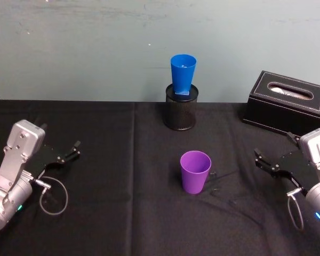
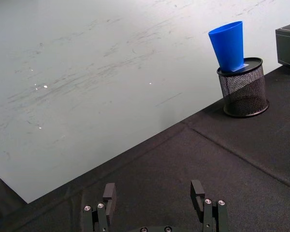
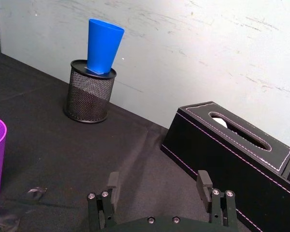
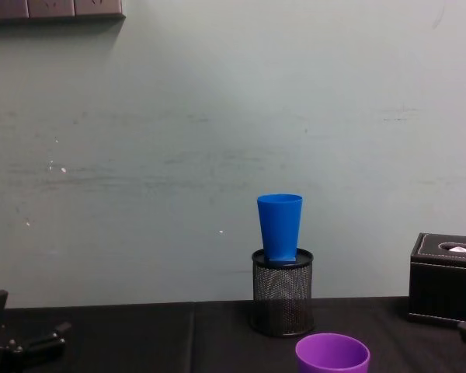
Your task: Pick up one cup with a gripper and tap it against the other cup.
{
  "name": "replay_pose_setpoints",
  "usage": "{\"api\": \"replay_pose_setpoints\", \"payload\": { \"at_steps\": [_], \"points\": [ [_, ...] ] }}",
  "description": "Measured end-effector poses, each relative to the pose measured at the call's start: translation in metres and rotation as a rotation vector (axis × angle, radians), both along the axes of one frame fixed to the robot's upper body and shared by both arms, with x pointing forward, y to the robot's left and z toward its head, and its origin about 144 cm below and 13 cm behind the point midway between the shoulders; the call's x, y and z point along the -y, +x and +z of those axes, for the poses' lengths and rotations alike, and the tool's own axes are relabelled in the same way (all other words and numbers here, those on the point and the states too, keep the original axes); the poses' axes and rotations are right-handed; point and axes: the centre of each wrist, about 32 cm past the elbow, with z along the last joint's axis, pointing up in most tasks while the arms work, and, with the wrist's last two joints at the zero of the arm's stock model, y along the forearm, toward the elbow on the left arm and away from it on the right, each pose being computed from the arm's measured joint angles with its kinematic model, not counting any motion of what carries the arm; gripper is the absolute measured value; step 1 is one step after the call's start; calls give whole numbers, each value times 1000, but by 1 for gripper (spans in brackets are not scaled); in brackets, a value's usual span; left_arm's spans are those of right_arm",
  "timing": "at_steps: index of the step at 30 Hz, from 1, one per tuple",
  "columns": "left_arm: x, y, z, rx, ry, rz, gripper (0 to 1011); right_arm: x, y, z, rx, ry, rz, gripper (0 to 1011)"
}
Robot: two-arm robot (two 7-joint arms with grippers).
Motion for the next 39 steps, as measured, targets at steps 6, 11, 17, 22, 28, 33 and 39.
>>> {"api": "replay_pose_setpoints", "payload": {
  "at_steps": [6,11,17,22,28,33,39],
  "points": [
    [0,0,0,0,0,0,1011,0,0,0,0,0,0,1003],
    [0,0,0,0,0,0,1011,0,0,0,0,0,0,1003],
    [0,0,0,0,0,0,1011,1,-2,2,1,14,10,1003],
    [0,0,0,0,0,0,1011,1,-6,4,-14,46,36,1003],
    [0,0,0,0,0,0,1012,1,-12,8,-31,87,76,1003],
    [0,0,0,0,0,0,1011,1,-17,11,-47,112,111,1003],
    [0,0,0,0,0,0,1011,2,-27,10,-66,113,158,1003]
  ]
}}
